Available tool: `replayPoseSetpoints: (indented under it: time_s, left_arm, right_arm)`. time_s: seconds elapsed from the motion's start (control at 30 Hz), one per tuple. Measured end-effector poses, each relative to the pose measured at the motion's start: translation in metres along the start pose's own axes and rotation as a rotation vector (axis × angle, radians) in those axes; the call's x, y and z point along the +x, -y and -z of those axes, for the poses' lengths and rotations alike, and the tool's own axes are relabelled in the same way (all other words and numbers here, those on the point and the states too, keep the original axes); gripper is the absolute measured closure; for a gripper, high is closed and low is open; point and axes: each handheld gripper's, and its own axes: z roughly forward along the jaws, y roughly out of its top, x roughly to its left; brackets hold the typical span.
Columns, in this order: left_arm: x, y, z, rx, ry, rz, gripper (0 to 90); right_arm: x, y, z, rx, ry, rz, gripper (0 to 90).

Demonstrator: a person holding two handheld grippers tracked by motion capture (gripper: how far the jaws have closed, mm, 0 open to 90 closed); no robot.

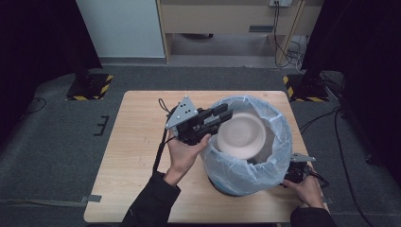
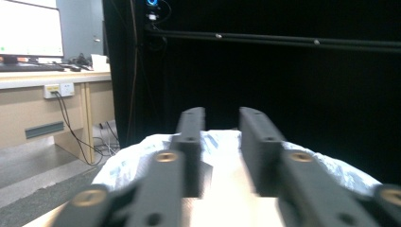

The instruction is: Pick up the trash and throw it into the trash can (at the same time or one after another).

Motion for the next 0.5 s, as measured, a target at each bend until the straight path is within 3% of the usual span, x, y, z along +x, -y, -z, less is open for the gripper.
replayPoseSetpoints:
  time_s: [0.07, 0.2, 0.33, 0.5]
  left_arm:
    - [0.002, -0.002, 0.004, -0.017, -0.012, 0.017, 56.0]
    - [0.008, -0.007, 0.021, -0.027, -0.051, 0.006, 38.8]
    - [0.017, -0.006, 0.047, -0.003, -0.107, -0.022, 30.6]
    - [0.033, 0.009, 0.083, 0.041, -0.184, -0.003, 24.7]
  right_arm:
    - [0.000, 0.000, 0.000, 0.000, 0.000, 0.000, 0.5]
    - [0.000, 0.000, 0.000, 0.000, 0.000, 0.000, 0.5]
    - [0.000, 0.000, 0.000, 0.000, 0.000, 0.000, 0.5]
    - [0.000, 0.000, 0.000, -0.001, 0.000, 0.003, 0.5]
